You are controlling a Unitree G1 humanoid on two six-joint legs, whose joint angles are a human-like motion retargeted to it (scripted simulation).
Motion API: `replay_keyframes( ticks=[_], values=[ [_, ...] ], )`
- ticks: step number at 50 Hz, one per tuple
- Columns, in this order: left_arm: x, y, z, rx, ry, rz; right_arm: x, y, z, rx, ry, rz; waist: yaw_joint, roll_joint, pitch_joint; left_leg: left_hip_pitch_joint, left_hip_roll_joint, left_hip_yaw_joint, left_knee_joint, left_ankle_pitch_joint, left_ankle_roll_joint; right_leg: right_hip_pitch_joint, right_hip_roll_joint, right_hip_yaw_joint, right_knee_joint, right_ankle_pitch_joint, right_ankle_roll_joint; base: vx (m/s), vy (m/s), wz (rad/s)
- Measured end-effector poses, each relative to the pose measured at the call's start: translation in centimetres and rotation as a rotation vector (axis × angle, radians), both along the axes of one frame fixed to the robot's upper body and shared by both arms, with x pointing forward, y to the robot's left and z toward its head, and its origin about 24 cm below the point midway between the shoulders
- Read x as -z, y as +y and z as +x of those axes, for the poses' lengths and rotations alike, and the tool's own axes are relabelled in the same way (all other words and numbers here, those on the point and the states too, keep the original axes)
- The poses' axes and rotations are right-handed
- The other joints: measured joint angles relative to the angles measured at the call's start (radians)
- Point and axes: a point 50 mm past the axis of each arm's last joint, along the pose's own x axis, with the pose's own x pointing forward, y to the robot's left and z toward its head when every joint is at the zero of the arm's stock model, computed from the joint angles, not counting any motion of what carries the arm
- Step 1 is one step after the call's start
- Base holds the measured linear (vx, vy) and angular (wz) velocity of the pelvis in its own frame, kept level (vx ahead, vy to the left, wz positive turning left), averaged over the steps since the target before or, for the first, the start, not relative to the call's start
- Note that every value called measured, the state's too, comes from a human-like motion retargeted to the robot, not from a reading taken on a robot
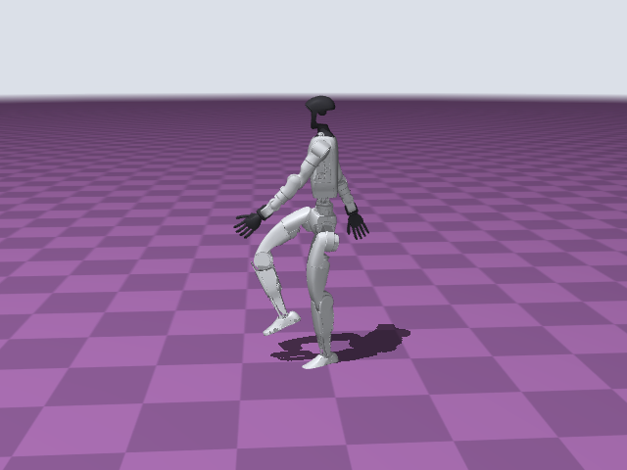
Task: Upper body actions
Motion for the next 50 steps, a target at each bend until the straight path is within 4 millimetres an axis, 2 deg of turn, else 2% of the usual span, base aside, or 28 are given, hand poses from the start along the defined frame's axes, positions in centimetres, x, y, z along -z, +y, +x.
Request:
replay_keyframes(
  ticks=[4, 7, 10, 11, 12, 13, 15, 20, 22, 23, 25, 27, 29, 30, 32, 33, 34, 35, 36, 38, 40, 42, 45, 47, 50],
  values=[
    [4.4, -0.4, -4.9, 0.031, 0.173, -0.041, 1.6, 1.2, 5.1, -0.052, -0.150, 0.062, 0.067, -0.011, -0.041, 0.006, -0.028, 0.057, -0.027, -0.001, -0.009, 0.273, 0.060, 0.081, -0.260, 0.075, 0.048, -0.02, -0.06, -0.66],
    [7.2, -0.5, -9.2, 0.031, 0.301, -0.005, 2.3, 2.1, 7.9, -0.088, -0.239, 0.100, 0.102, -0.025, -0.083, 0.006, -0.053, 0.085, -0.060, 0.007, -0.020, 0.466, 0.110, 0.151, -0.536, 0.124, 0.084, 0.01, -0.15, -0.46],
    [9.4, -1.3, -13.5, 0.038, 0.402, -0.007, 2.6, 2.5, 9.9, -0.127, -0.305, 0.103, 0.124, -0.060, -0.137, -0.015, -0.108, 0.099, -0.084, 0.016, -0.029, 0.640, 0.101, 0.193, -0.856, 0.153, 0.127, -0.01, -0.15, -0.18],
    [9.9, -1.7, -14.7, 0.047, 0.436, -0.029, 2.6, 2.5, 10.3, -0.144, -0.317, 0.103, 0.135, -0.079, -0.147, -0.019, -0.132, 0.109, -0.090, 0.016, -0.030, 0.685, 0.094, 0.222, -0.944, 0.081, 0.178, -0.02, -0.24, -0.25],
    [10.4, -2.0, -15.8, 0.056, 0.468, -0.051, 2.6, 2.5, 10.7, -0.161, -0.326, 0.105, 0.150, -0.099, -0.155, -0.022, -0.154, 0.122, -0.096, 0.017, -0.033, 0.725, 0.082, 0.223, -1.022, 0.015, 0.209, -0.06, -0.25, -0.46],
    [10.7, -2.3, -16.7, 0.067, 0.497, -0.076, 2.6, 2.6, 10.9, -0.179, -0.329, 0.108, 0.172, -0.118, -0.157, -0.023, -0.170, 0.140, -0.101, 0.018, -0.038, 0.754, 0.060, 0.167, -1.083, -0.041, 0.202, -0.10, -0.24, -0.58],
    [11.1, -2.3, -17.9, 0.082, 0.541, -0.109, 2.7, 2.7, 11.0, -0.205, -0.326, 0.114, 0.206, -0.143, -0.146, -0.018, -0.179, 0.165, -0.110, 0.024, -0.052, 0.771, 0.063, 0.164, -1.151, -0.095, 0.176, -0.10, -0.32, -0.63],
    [11.9, -1.0, -21.0, 0.097, 0.676, -0.188, 2.3, 2.2, 9.2, -0.209, -0.232, 0.082, 0.309, -0.157, -0.138, -0.062, -0.136, 0.200, -0.092, 0.042, -0.101, 0.752, 0.070, 0.144, -1.241, -0.086, 0.153, -0.16, -0.30, -0.32],
    [12.1, -0.2, -22.2, 0.063, 0.730, -0.214, 2.1, 1.5, 8.9, -0.193, -0.188, 0.047, 0.303, -0.149, -0.123, -0.089, -0.114, 0.177, -0.041, 0.033, -0.120, 0.743, 0.073, 0.153, -1.232, -0.098, 0.143, -0.17, -0.29, 0.49],
    [12.1, 0.1, -22.8, 0.042, 0.749, -0.221, 2.1, 1.3, 9.0, -0.183, -0.181, 0.029, 0.291, -0.148, -0.113, -0.101, -0.110, 0.160, -0.011, 0.028, -0.123, 0.747, 0.074, 0.147, -1.229, -0.103, 0.137, -0.14, -0.23, 0.59],
    [12.4, 1.4, -25.7, -0.049, 0.813, -0.225, 2.1, 0.9, 10.1, -0.154, -0.230, -0.024, 0.305, -0.155, -0.090, -0.128, -0.095, 0.152, 0.099, 0.057, -0.122, 0.765, 0.076, 0.165, -1.224, -0.111, 0.129, -0.12, -0.24, 0.19],
    [12.5, 2.3, -29.7, -0.083, 0.913, -0.234, 2.3, 1.3, 12.6, -0.095, -0.321, -0.050, 0.331, -0.186, -0.092, -0.208, -0.062, 0.164, 0.299, 0.152, -0.122, 0.771, 0.044, 0.173, -1.220, -0.113, 0.132, -0.05, -0.20, -0.04],
    [12.0, 3.3, -34.5, -0.070, 1.058, -0.220, 2.4, 2.9, 16.2, -0.016, -0.430, -0.009, 0.364, -0.217, -0.101, -0.355, 0.003, 0.151, 0.604, 0.215, -0.080, 0.771, 0.015, 0.179, -1.215, -0.113, 0.134, 0.02, -0.20, 0.07],
    [11.5, 3.9, -36.9, -0.054, 1.135, -0.201, 2.3, 3.8, 18.6, 0.010, -0.495, 0.036, 0.383, -0.234, -0.102, -0.443, 0.041, 0.150, 0.780, 0.216, -0.042, 0.773, 0.005, 0.183, -1.214, -0.113, 0.130, -0.04, -0.25, 0.01],
    [10.5, 4.4, -40.8, -0.004, 1.263, -0.178, 1.6, 5.4, 23.2, 0.006, -0.602, 0.124, 0.420, -0.240, -0.090, -0.569, 0.122, 0.135, 1.044, 0.163, -0.027, 0.788, 0.019, 0.184, -1.211, -0.115, 0.116, -0.06, -0.22, -0.32],
    [9.8, 4.4, -43.0, 0.036, 1.339, -0.178, 0.8, 6.6, 26.3, -0.012, -0.677, 0.179, 0.458, -0.244, -0.072, -0.640, 0.180, 0.138, 1.189, 0.141, -0.014, 0.802, 0.030, 0.199, -1.206, -0.118, 0.103, -0.03, -0.19, -0.95],
    [9.0, 4.2, -45.2, 0.096, 1.411, -0.193, -0.6, 8.2, 30.2, -0.042, -0.784, 0.241, 0.503, -0.247, -0.042, -0.716, 0.243, 0.144, 1.329, 0.117, 0.009, 0.819, 0.045, 0.221, -1.194, -0.122, 0.085, -0.04, -0.19, -1.35],
    [8.1, 3.9, -47.4, 0.165, 1.482, -0.219, -2.6, 9.9, 34.3, -0.080, -0.905, 0.307, 0.551, -0.250, -0.005, -0.795, 0.310, 0.151, 1.467, 0.091, 0.037, 0.839, 0.063, 0.246, -1.179, -0.128, 0.065, -0.03, -0.21, -1.50],
    [7.4, 3.3, -49.1, 0.224, 1.532, -0.254, -4.5, 11.4, 37.3, -0.110, -1.006, 0.363, 0.589, -0.269, 0.027, -0.838, 0.338, 0.176, 1.527, 0.077, 0.051, 0.856, 0.053, 0.279, -1.161, -0.137, 0.055, 0.00, -0.19, -1.56],
    [5.9, 2.0, -52.1, 0.330, 1.619, -0.340, -9.2, 13.9, 42.5, -0.167, -1.205, 0.471, 0.672, -0.305, 0.091, -0.915, 0.367, 0.231, 1.594, 0.055, 0.064, 0.885, 0.030, 0.351, -1.126, -0.150, 0.037, 0.04, -0.09, -1.60],
    [4.3, 0.5, -54.7, 0.390, 1.690, -0.435, -14.3, 15.8, 46.5, -0.232, -1.394, 0.549, 0.756, -0.341, 0.147, -0.981, 0.353, 0.302, 1.580, 0.044, 0.064, 0.900, -0.009, 0.410, -1.095, -0.160, 0.027, 0.03, 0.03, -1.46],
    [3.0, -1.1, -56.6, 0.357, 1.742, -0.527, -18.7, 16.7, 49.0, -0.319, -1.552, 0.555, 0.817, -0.376, 0.182, -1.040, 0.322, 0.367, 1.529, 0.028, 0.058, 0.898, -0.053, 0.438, -1.063, -0.170, 0.021, 0.05, 0.08, -0.98],
    [2.0, -3.1, -57.9, 0.202, 1.749, -0.656, -22.5, 16.9, 50.8, -0.394, -1.697, 0.459, 0.881, -0.412, 0.198, -1.101, 0.285, 0.422, 1.463, 0.001, 0.033, 0.873, -0.112, 0.457, -1.015, -0.191, 0.026, 0.07, 0.05, -0.41],
    [2.5, -3.5, -57.4, 0.104, 1.709, -0.694, -23.7, 16.9, 51.3, -0.400, -1.744, 0.434, 0.884, -0.423, 0.192, -1.106, 0.260, 0.429, 1.444, 0.004, 0.019, 0.869, -0.119, 0.452, -1.004, -0.202, 0.026, 0.06, -0.02, 0.23],
    [3.9, -2.8, -55.5, 0.036, 1.638, -0.661, -23.8, 16.8, 51.3, -0.406, -1.756, 0.447, 0.857, -0.426, 0.151, -1.065, 0.238, 0.411, 1.446, 0.027, 0.004, 0.873, -0.094, 0.432, -1.032, -0.202, 0.023, 0.03, -0.06, 0.67]
  ],
)
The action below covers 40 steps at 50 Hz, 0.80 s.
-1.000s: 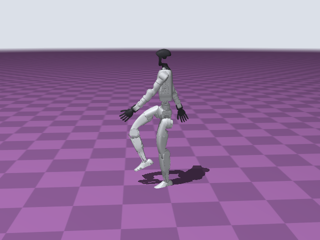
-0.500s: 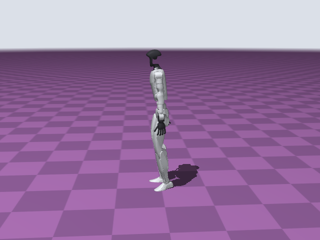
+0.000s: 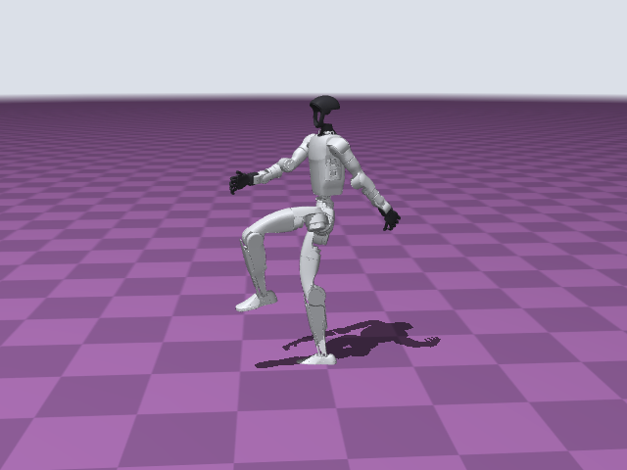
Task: Upper body actions
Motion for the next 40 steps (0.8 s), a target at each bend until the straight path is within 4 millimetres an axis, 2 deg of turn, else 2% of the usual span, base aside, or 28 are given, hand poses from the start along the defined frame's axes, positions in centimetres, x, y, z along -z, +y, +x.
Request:
replay_keyframes(
  ticks=[2, 3, 5, 7, 10, 13, 18, 20, 23, 25, 27, 28, 30, 31, 32, 33, 36, 38, 40],
  values=[
    [0.8, 0.8, 1.1, 0.010, -0.035, 0.037, 1.0, -0.2, -0.4, -0.012, 0.019, -0.021, -0.035, 0.001, -0.051, 0.028, -0.006, -0.029, 0.014, 0.012, -0.005, -0.003, 0.021, -0.025, -0.032, 0.005, 0.001, 0.03, -0.02, 0.94],
    [1.2, 1.1, 1.6, 0.017, -0.058, 0.057, 1.9, -0.4, -0.8, -0.015, 0.041, -0.043, -0.053, -0.004, -0.085, 0.078, -0.008, -0.031, 0.015, 0.014, -0.010, -0.007, 0.021, -0.031, -0.055, 0.010, 0.006, 0.06, 0.00, 1.18],
    [2.6, 2.4, 4.1, 0.014, -0.123, 0.136, 4.0, -1.0, -1.9, -0.015, 0.043, -0.126, -0.134, 0.032, -0.160, 0.099, -0.021, -0.134, 0.003, 0.050, -0.036, -0.014, 0.083, -0.104, -0.087, 0.010, 0.001, 0.07, 0.00, 1.47],
    [3.4, 2.7, 5.4, -0.005, -0.176, 0.182, 6.2, -1.4, -3.0, -0.007, 0.096, -0.158, -0.165, 0.040, -0.217, 0.224, -0.038, -0.138, -0.104, 0.079, -0.038, -0.027, 0.089, -0.116, -0.112, 0.014, 0.016, 0.07, 0.06, 0.85],
    [5.1, 3.8, 8.9, -0.065, -0.272, 0.286, 9.9, -1.8, -5.5, -0.011, 0.192, -0.188, -0.251, 0.096, -0.267, 0.398, -0.077, -0.207, -0.313, 0.107, -0.008, -0.018, 0.135, -0.189, -0.119, -0.006, 0.030, 0.11, 0.06, 0.96],
    [6.0, 4.3, 11.2, -0.109, -0.334, 0.345, 13.6, -2.3, -8.6, -0.024, 0.322, -0.212, -0.311, 0.128, -0.297, 0.610, -0.141, -0.209, -0.587, 0.102, -0.008, -0.007, 0.148, -0.219, -0.130, -0.009, 0.055, 0.14, 0.11, 0.48],
    [6.8, 5.1, 14.3, -0.121, -0.397, 0.399, 18.9, -3.5, -14.4, -0.033, 0.530, -0.287, -0.408, 0.190, -0.339, 0.887, -0.348, -0.349, -1.096, 0.148, -0.126, -0.003, 0.196, -0.253, -0.151, -0.010, 0.086, 0.14, 0.13, 0.41],
    [7.1, 5.4, 15.7, -0.094, -0.421, 0.410, 20.4, -4.3, -16.5, -0.029, 0.608, -0.325, -0.444, 0.216, -0.349, 0.969, -0.370, -0.351, -1.250, 0.092, -0.136, -0.009, 0.220, -0.275, -0.151, -0.013, 0.093, 0.13, 0.15, 0.49],
    [7.6, 5.8, 18.7, -0.006, -0.481, 0.425, 22.3, -5.9, -19.6, -0.015, 0.723, -0.400, -0.467, 0.242, -0.347, 1.037, -0.390, -0.327, -1.381, -0.044, -0.074, -0.001, 0.233, -0.298, -0.138, -0.024, 0.110, 0.13, 0.20, 0.33],
    [7.9, 5.8, 21.2, 0.074, -0.537, 0.422, 23.6, -7.3, -22.1, -0.008, 0.815, -0.462, -0.493, 0.249, -0.359, 1.048, -0.406, -0.350, -1.414, -0.079, -0.047, -0.006, 0.221, -0.326, -0.107, -0.041, 0.130, 0.20, 0.29, 0.59],
    [8.2, 5.5, 24.4, 0.135, -0.618, 0.409, 24.6, -8.7, -24.8, 0.014, 0.915, -0.519, -0.516, 0.258, -0.357, 1.042, -0.402, -0.373, -1.423, -0.068, -0.045, -0.042, 0.199, -0.371, -0.020, -0.021, 0.135, 0.13, 0.30, 0.42],
    [8.3, 5.3, 26.4, 0.156, -0.670, 0.407, 25.0, -9.4, -25.9, 0.034, 0.959, -0.530, -0.511, 0.260, -0.345, 1.042, -0.396, -0.374, -1.421, -0.065, -0.045, -0.067, 0.182, -0.406, 0.048, 0.035, 0.128, 0.02, 0.25, -0.04],
    [8.1, 4.7, 31.1, 0.151, -0.801, 0.430, 25.4, -10.5, -27.6, 0.096, 1.013, -0.525, -0.496, 0.278, -0.309, 1.052, -0.365, -0.364, -1.430, -0.062, -0.038, -0.191, 0.142, -0.409, 0.291, 0.215, 0.117, -0.08, 0.19, -0.32],
    [7.7, 4.4, 33.7, 0.121, -0.883, 0.448, 25.6, -11.0, -28.6, 0.145, 1.039, -0.525, -0.513, 0.290, -0.293, 1.055, -0.352, -0.369, -1.434, -0.060, -0.033, -0.274, 0.135, -0.382, 0.430, 0.301, 0.083, -0.10, 0.17, -0.12],
    [7.2, 4.2, 36.3, 0.090, -0.958, 0.465, 25.8, -11.6, -29.8, 0.194, 1.071, -0.526, -0.530, 0.303, -0.279, 1.058, -0.339, -0.374, -1.436, -0.059, -0.029, -0.362, 0.143, -0.342, 0.568, 0.359, 0.061, -0.06, 0.19, 0.09],
    [6.5, 3.9, 38.8, 0.057, -1.022, 0.479, 26.0, -12.3, -31.4, 0.243, 1.114, -0.528, -0.550, 0.317, -0.272, 1.059, -0.325, -0.379, -1.435, -0.057, -0.028, -0.459, 0.180, -0.279, 0.706, 0.361, 0.061, -0.05, 0.25, 0.07],
    [2.7, 3.4, 47.4, -0.053, -1.235, 0.520, 26.1, -14.8, -36.4, 0.307, 1.271, -0.561, -0.647, 0.340, -0.224, 1.039, -0.323, -0.399, -1.408, -0.058, -0.006, -0.712, 0.039, -0.350, 1.108, 0.281, -0.014, -0.10, 0.33, 0.37],
    [-1.1, 3.0, 52.8, -0.105, -1.403, 0.548, 25.8, -16.5, -40.0, 0.313, 1.400, -0.601, -0.727, 0.345, -0.161, 1.048, -0.323, -0.438, -1.396, -0.050, 0.004, -0.860, -0.010, -0.365, 1.288, 0.234, -0.050, -0.12, 0.24, 1.11],
    [-6.0, 2.8, 57.7, -0.145, -1.582, 0.583, 24.9, -18.2, -44.8, 0.334, 1.547, -0.648, -0.799, 0.355, -0.087, 1.077, -0.308, -0.487, -1.380, -0.049, 0.012, -1.007, -0.038, -0.385, 1.399, 0.193, -0.087, -0.02, 0.14, 1.22]
  ],
)
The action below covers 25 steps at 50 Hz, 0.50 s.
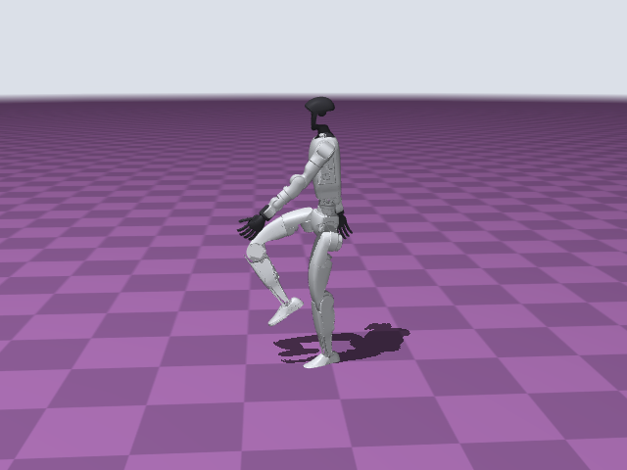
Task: Upper body actions
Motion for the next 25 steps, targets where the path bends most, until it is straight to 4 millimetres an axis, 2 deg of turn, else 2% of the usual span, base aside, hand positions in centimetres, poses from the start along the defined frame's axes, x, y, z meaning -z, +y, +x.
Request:
replay_keyframes(
  ticks=[3, 5, 7, 9, 11, 15, 18, 20, 22, 25],
  values=[
    [-6.4, 0.3, 4.4, -0.040, -0.223, 0.033, -2.2, -2.1, -6.5, 0.057, 0.183, -0.107, -0.097, 0.014, 0.067, 0.011, 0.047, -0.049, 0.040, -0.013, -0.007, -0.185, 0.010, -0.028, -0.004, -0.037, -0.053, 0.03, 0.04, 0.91],
    [-9.5, 0.5, 5.9, -0.047, -0.323, 0.057, -4.2, -3.1, -10.6, 0.133, 0.296, -0.185, -0.151, 0.040, 0.083, -0.001, 0.085, -0.067, 0.076, -0.033, -0.005, -0.271, 0.022, -0.052, -0.056, -0.068, -0.068, 0.09, 0.05, 0.52],
    [-11.6, 0.6, 6.7, -0.055, -0.375, 0.102, -6.1, -3.7, -13.8, 0.253, 0.368, -0.260, -0.157, 0.050, 0.095, 0.011, 0.097, -0.064, 0.097, -0.048, 0.001, -0.308, 0.053, -0.055, -0.112, -0.078, -0.069, 0.10, 0.05, -0.13],
    [-12.8, 1.1, 7.1, -0.068, -0.408, 0.153, -7.3, -4.0, -15.5, 0.373, 0.382, -0.322, -0.158, 0.044, 0.100, 0.024, 0.096, -0.054, 0.102, -0.054, 0.001, -0.300, 0.065, -0.061, -0.152, -0.083, -0.070, 0.02, 0.02, -0.31],
    [-13.2, 1.6, 7.1, -0.085, -0.416, 0.200, -7.7, -4.0, -16.0, 0.468, 0.346, -0.369, -0.152, 0.034, 0.085, 0.027, 0.086, -0.032, 0.090, -0.055, -0.005, -0.264, 0.075, -0.076, -0.179, -0.074, -0.069, -0.04, -0.04, -0.52],
    [-10.8, 1.5, 6.1, -0.073, -0.352, 0.238, -7.2, -3.2, -15.8, 0.518, 0.294, -0.374, -0.139, 0.050, 0.015, 0.015, 0.080, -0.016, 0.022, -0.028, -0.016, -0.088, 0.088, -0.111, -0.249, -0.041, 0.001, -0.03, -0.01, -0.34],
    [-6.8, 0.9, 4.3, -0.046, -0.245, 0.231, -5.5, -1.9, -14.1, 0.454, 0.266, -0.278, -0.108, 0.069, -0.037, 0.004, 0.074, 0.006, -0.016, -0.011, -0.021, 0.086, 0.112, -0.093, -0.331, 0.005, 0.070, 0.01, 0.01, -0.51],
    [-3.9, 1.2, 2.4, -0.020, -0.178, 0.215, -3.7, -1.4, -10.8, 0.353, 0.238, -0.164, -0.062, 0.039, -0.058, 0.018, 0.045, 0.062, -0.021, -0.021, -0.020, 0.202, 0.147, -0.024, -0.402, 0.038, 0.104, 0.02, -0.02, -0.97],
    [-0.8, 0.6, 0.3, 0.030, -0.076, 0.189, -2.6, -0.5, -9.0, 0.293, 0.196, -0.104, -0.037, 0.042, -0.105, 0.011, 0.031, 0.077, -0.054, -0.008, -0.025, 0.338, 0.174, -0.009, -0.541, 0.072, 0.116, 0.03, -0.07, -0.75],
    [3.7, 0.6, -3.9, 0.094, 0.079, 0.126, -0.8, 0.5, -4.5, 0.189, 0.097, -0.018, 0.023, 0.021, -0.150, 0.016, 0.001, 0.135, -0.079, -0.009, -0.031, 0.522, 0.207, 0.052, -0.756, 0.111, 0.131, 0.02, -0.08, -0.85]
  ],
)
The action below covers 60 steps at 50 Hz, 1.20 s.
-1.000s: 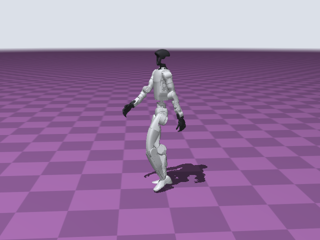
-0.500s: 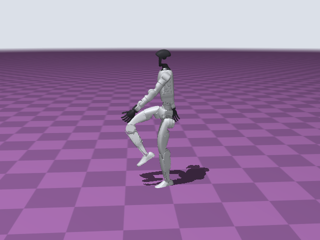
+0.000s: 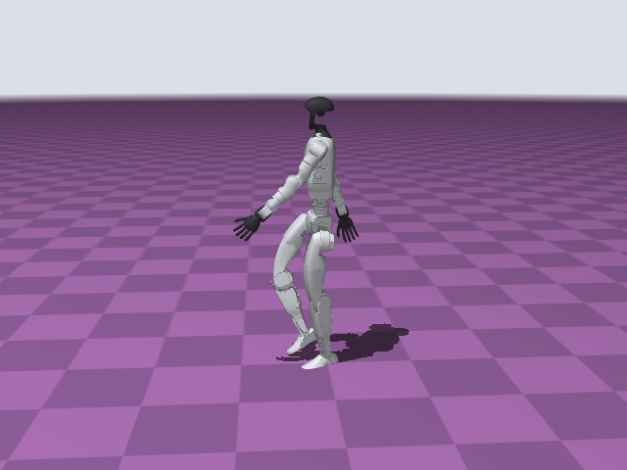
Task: Upper body actions
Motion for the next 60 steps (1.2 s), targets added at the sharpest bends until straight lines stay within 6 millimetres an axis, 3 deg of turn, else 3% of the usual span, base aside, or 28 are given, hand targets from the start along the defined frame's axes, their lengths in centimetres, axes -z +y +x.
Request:
replay_keyframes(
  ticks=[5, 7, 11, 15, 17, 19, 20, 23, 25, 29, 32, 36, 40, 45, 49, 52, 56, 60],
  values=[
    [5.8, -1.5, -7.7, 0.002, 0.250, -0.136, 1.4, 1.3, 5.2, -0.063, -0.132, 0.056, 0.076, -0.033, -0.064, -0.007, -0.058, 0.048, -0.038, 0.006, -0.010, 0.271, 0.021, 0.080, -0.443, 0.036, 0.045, -0.01, -0.14, -0.43],
    [7.3, -1.6, -10.6, -0.016, 0.336, -0.168, 1.7, 1.7, 7.4, -0.076, -0.179, 0.066, 0.105, -0.062, -0.069, 0.000, -0.090, 0.071, -0.046, 0.005, -0.013, 0.363, 0.014, 0.101, -0.594, -0.071, 0.111, -0.05, -0.22, -0.47],
    [9.7, -0.7, -17.3, -0.051, 0.520, -0.193, 2.1, 3.2, 11.2, -0.111, -0.234, 0.117, 0.178, -0.094, -0.087, 0.023, -0.106, 0.130, -0.052, -0.004, -0.039, 0.449, 0.006, 0.046, -0.764, -0.232, 0.089, 0.00, -0.25, -0.70],
    [11.1, -0.3, -27.4, -0.139, 0.813, -0.259, 2.2, 5.4, 15.6, -0.179, -0.284, 0.207, 0.276, -0.108, -0.114, -0.009, -0.070, 0.194, 0.088, -0.006, -0.070, 0.471, 0.020, 0.090, -0.833, -0.229, 0.053, 0.01, -0.24, -0.80],
    [11.0, -1.3, -31.7, -0.273, 0.915, -0.358, 1.7, 6.9, 19.4, -0.220, -0.361, 0.263, 0.266, -0.130, -0.089, -0.116, -0.019, 0.187, 0.351, 0.136, -0.067, 0.465, -0.016, 0.143, -0.811, -0.233, 0.055, -0.15, -0.19, 0.05],
    [10.7, -2.2, -34.8, -0.403, 0.988, -0.442, 0.5, 9.0, 24.2, -0.226, -0.508, 0.330, 0.289, -0.143, -0.042, -0.285, 0.107, 0.178, 0.710, 0.285, -0.028, 0.473, -0.036, 0.157, -0.797, -0.236, 0.052, -0.27, -0.23, 0.03],
    [10.4, -2.4, -36.2, -0.456, 1.015, -0.469, -0.5, 10.1, 27.0, -0.218, -0.601, 0.370, 0.317, -0.142, -0.021, -0.368, 0.184, 0.188, 0.872, 0.342, 0.019, 0.483, -0.027, 0.157, -0.798, -0.239, 0.044, -0.31, -0.31, -0.08],
    [9.1, -2.7, -40.8, -0.444, 1.163, -0.517, -5.0, 13.4, 35.3, -0.083, -0.867, 0.533, 0.411, -0.132, 0.033, -0.625, 0.445, 0.182, 1.324, 0.188, 0.079, 0.500, 0.028, 0.157, -0.795, -0.239, -0.002, -0.19, -0.38, -0.41],
    [7.7, -2.6, -44.2, -0.353, 1.303, -0.518, -9.4, 14.9, 40.5, -0.016, -1.079, 0.632, 0.533, -0.157, 0.086, -0.755, 0.533, 0.189, 1.504, 0.128, 0.118, 0.518, 0.024, 0.205, -0.773, -0.248, -0.028, -0.02, -0.32, -1.34],
    [4.7, -2.1, -49.8, -0.248, 1.503, -0.525, -20.0, 16.8, 48.0, -0.189, -1.449, 0.767, 0.712, -0.245, 0.217, -0.929, 0.516, 0.272, 1.587, 0.073, 0.139, 0.547, -0.050, 0.315, -0.710, -0.268, -0.054, 0.00, -0.20, -1.18],
    [3.0, -3.8, -52.5, -0.385, 1.577, -0.605, -26.0, 17.1, 50.4, -0.354, -1.650, 0.700, 0.776, -0.297, 0.265, -1.022, 0.454, 0.363, 1.533, 0.045, 0.144, 0.546, -0.123, 0.344, -0.676, -0.283, -0.052, 0.03, 0.05, -0.48],
    [2.4, -6.2, -53.2, -0.695, 1.508, -0.740, -28.7, 17.1, 51.2, -0.326, -1.798, 0.593, 0.780, -0.344, 0.231, -1.089, 0.381, 0.397, 1.480, 0.034, 0.102, 0.515, -0.171, 0.340, -0.645, -0.300, -0.043, 0.13, 0.06, 0.20],
    [4.0, -5.7, -51.0, -0.657, 1.414, -0.743, -28.5, 17.0, 51.1, -0.274, -1.804, 0.614, 0.741, -0.332, 0.177, -1.050, 0.373, 0.353, 1.490, 0.041, 0.093, 0.503, -0.133, 0.291, -0.677, -0.292, -0.047, 0.00, -0.09, 0.68],
    [6.2, -3.4, -47.3, -0.481, 1.318, -0.653, -23.6, 16.3, 49.5, -0.287, -1.665, 0.603, 0.665, -0.294, 0.063, -0.916, 0.391, 0.231, 1.469, 0.073, 0.049, 0.472, -0.063, 0.214, -0.733, -0.277, -0.048, -0.01, -0.02, 0.83],
    [7.9, -2.1, -43.8, -0.467, 1.193, -0.580, -19.0, 15.8, 47.4, -0.261, -1.547, 0.567, 0.573, -0.247, -0.003, -0.666, 0.354, 0.230, 1.222, 0.103, 0.059, 0.473, -0.026, 0.148, -0.764, -0.281, -0.029, 0.03, 0.08, 0.82],
    [8.8, -1.2, -41.4, -0.466, 1.117, -0.540, -15.4, 15.7, 45.2, -0.262, -1.434, 0.571, 0.500, -0.231, -0.044, -0.484, 0.248, 0.228, 0.962, 0.115, 0.056, 0.475, -0.032, 0.109, -0.781, -0.283, -0.009, 0.07, 0.16, 0.71],
    [9.6, -0.4, -39.1, -0.479, 1.033, -0.492, -11.2, 15.2, 41.9, -0.251, -1.289, 0.557, 0.449, -0.215, -0.092, -0.259, 0.077, 0.193, 0.539, 0.172, -0.035, 0.465, -0.032, 0.102, -0.792, -0.283, 0.019, 0.13, 0.14, 0.23],
    [10.0, 0.5, -36.6, -0.472, 0.966, -0.457, -8.6, 14.9, 39.2, -0.254, -1.197, 0.554, 0.372, -0.153, -0.099, -0.077, -0.022, 0.100, 0.154, 0.186, -0.101, 0.482, 0.039, 0.066, -0.800, -0.294, 0.028, 0.08, 0.14, 0.51]
  ],
)
